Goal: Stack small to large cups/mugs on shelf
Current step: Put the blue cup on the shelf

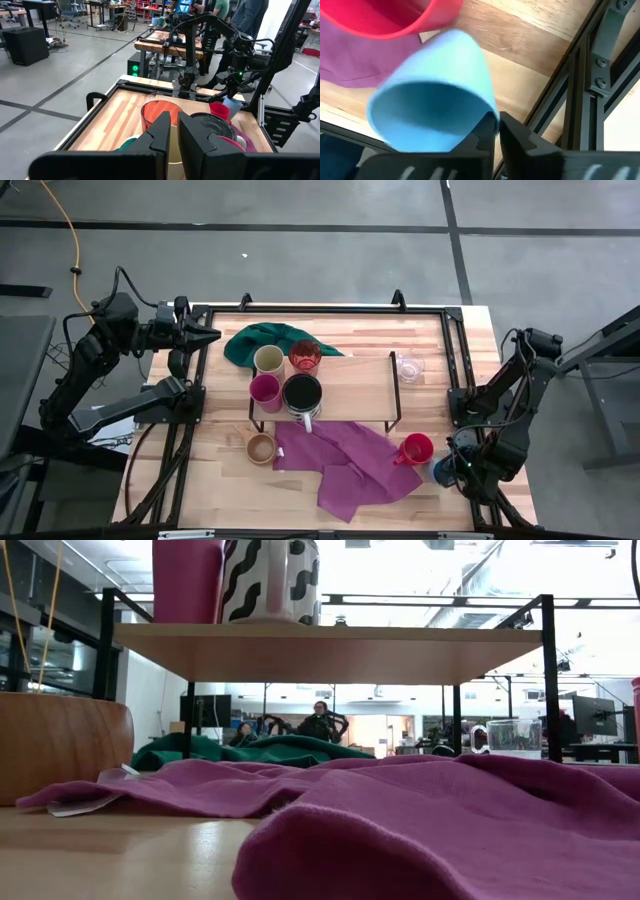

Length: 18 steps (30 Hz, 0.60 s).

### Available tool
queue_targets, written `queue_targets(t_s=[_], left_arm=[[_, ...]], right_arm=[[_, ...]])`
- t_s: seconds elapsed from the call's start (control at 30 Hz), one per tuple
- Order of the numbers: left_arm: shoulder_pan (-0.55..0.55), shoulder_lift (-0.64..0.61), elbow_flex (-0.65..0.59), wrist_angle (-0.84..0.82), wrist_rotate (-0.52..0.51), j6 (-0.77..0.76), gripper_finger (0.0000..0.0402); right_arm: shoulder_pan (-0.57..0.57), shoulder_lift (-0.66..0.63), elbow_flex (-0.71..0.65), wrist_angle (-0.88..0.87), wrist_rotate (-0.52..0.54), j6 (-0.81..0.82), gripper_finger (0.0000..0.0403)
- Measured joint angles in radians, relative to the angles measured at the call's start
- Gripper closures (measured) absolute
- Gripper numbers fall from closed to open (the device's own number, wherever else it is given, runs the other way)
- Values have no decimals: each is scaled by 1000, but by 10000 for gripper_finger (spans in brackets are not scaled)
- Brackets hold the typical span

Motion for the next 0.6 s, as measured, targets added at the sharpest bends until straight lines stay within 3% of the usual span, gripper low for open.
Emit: queue_targets(t_s=[0.3, 0.6], left_arm=[[0, 0, 0, 0, 0, 8, 378], [0, 0, 0, 0, 0, 8, 378]], right_arm=[[0, -3, 0, 20, 8, -15, 401], [0, -9, 58, -10, 109, -57, 402]])
